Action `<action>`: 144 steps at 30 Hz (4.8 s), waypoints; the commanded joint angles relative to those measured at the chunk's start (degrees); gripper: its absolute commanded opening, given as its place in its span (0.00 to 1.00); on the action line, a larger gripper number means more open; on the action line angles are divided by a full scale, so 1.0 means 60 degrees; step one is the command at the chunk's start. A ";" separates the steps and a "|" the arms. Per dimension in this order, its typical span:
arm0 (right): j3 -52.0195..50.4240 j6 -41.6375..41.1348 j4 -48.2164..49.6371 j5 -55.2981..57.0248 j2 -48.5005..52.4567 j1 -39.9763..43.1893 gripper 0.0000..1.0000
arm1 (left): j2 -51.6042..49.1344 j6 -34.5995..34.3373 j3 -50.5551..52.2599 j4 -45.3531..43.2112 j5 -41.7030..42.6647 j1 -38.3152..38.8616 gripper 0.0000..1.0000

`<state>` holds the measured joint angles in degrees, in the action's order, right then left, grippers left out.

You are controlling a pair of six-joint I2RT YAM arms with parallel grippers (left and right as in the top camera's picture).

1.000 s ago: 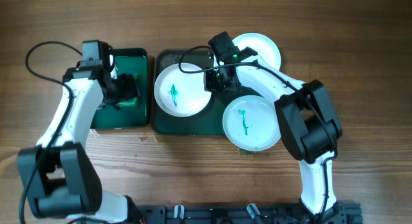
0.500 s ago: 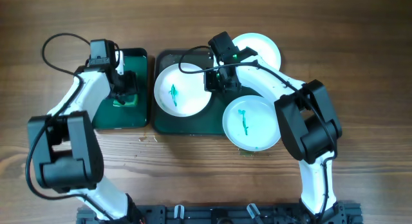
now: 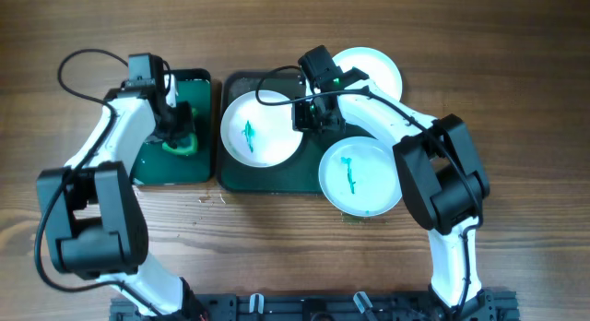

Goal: Clean dirty plates on tray and stack at the side
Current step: 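Grasp the green sponge with the left gripper and the plate rim with the right, then scrub the left plate with the sponge while the right gripper holds it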

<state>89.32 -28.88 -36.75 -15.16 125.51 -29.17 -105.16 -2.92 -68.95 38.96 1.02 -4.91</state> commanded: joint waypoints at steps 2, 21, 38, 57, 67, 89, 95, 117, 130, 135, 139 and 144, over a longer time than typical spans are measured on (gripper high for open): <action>-0.0015 0.0066 -0.0091 0.0342 0.0306 -0.0029 0.04 | 0.1118 -0.1031 -0.1293 0.0732 0.1472 0.0004 0.04; -0.0015 0.0033 -0.0178 0.0018 0.0306 -0.0029 0.04 | -0.1060 -0.3923 -0.1311 0.0874 0.0954 0.2779 0.04; -0.0015 0.0036 -0.0171 0.0018 0.0306 -0.0029 0.04 | -0.2375 -0.1577 -0.1315 -0.0044 0.4218 0.3537 0.04; -0.0120 -0.0208 -0.0233 -0.0703 0.0441 0.0350 0.04 | -0.1537 -0.4929 -0.1311 0.1224 -0.0907 0.3614 0.04; -0.0120 -0.0186 -0.0237 -0.0699 0.0441 0.0350 0.04 | -0.1537 -0.2583 -0.1315 -0.0441 0.3311 0.4105 0.04; -0.0120 -0.0200 -0.0186 -0.0667 0.0441 0.0375 0.04 | -0.1534 -0.2401 -0.1315 0.1668 0.0943 0.4335 0.04; -0.0120 -0.0215 -0.0197 -0.0707 0.0441 0.0470 0.04 | -0.1534 -0.0790 -0.1315 0.1603 0.2506 0.4739 0.04; -0.0120 -0.0182 -0.0270 -0.0703 0.0441 0.0477 0.04 | -0.1537 -0.3599 -0.1311 0.0200 -0.3082 0.4728 0.04; -0.0120 -0.0178 -0.0277 -0.0707 0.0441 0.0474 0.04 | -0.1537 -0.2065 -0.1311 -0.0678 0.3388 0.4728 0.04; -0.0120 -0.0182 -0.0280 -0.0707 0.0441 0.0474 0.04 | -0.1541 -0.2087 -0.1311 -0.1523 0.1129 0.4728 0.04; -0.0120 -0.0182 -0.0277 -0.0703 0.0441 0.0477 0.04 | -0.1548 -0.2149 -0.1311 -0.1406 -0.1100 0.4728 0.04; -0.0120 -0.0186 -0.0277 -0.0703 0.0441 0.0474 0.04 | -0.1770 -0.2412 -0.1311 -0.0601 -0.2517 0.4725 0.04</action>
<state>89.32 -29.78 -38.24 -20.56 126.06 -26.46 -114.10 -16.82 -76.88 33.21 -4.16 23.16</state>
